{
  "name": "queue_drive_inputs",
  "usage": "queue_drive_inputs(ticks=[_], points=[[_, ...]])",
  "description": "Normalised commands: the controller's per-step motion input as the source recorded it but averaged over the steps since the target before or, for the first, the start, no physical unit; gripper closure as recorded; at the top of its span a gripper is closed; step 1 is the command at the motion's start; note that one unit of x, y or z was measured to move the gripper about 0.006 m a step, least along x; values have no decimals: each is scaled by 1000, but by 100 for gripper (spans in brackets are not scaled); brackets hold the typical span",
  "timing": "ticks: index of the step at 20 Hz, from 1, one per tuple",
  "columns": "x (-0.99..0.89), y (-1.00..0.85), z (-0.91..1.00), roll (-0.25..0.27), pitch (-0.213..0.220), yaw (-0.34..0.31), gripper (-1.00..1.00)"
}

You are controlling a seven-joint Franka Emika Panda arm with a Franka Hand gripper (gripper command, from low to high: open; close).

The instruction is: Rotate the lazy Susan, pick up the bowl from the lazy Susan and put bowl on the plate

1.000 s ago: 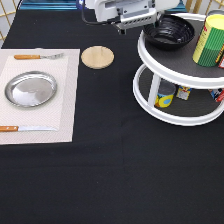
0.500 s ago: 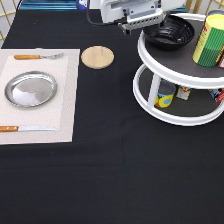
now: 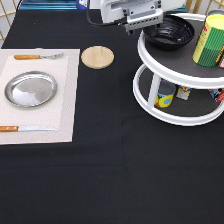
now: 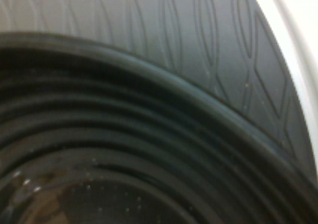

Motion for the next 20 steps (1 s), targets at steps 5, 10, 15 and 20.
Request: queue_drive_inputs(ticks=[5,10,15,20], points=[[-3,-13,0,12,-54,0,100],[0,-131,0,24,-44,-5,100],[0,-241,249,42,-13,-24,100],[0,-672,849,156,22,0,100]])
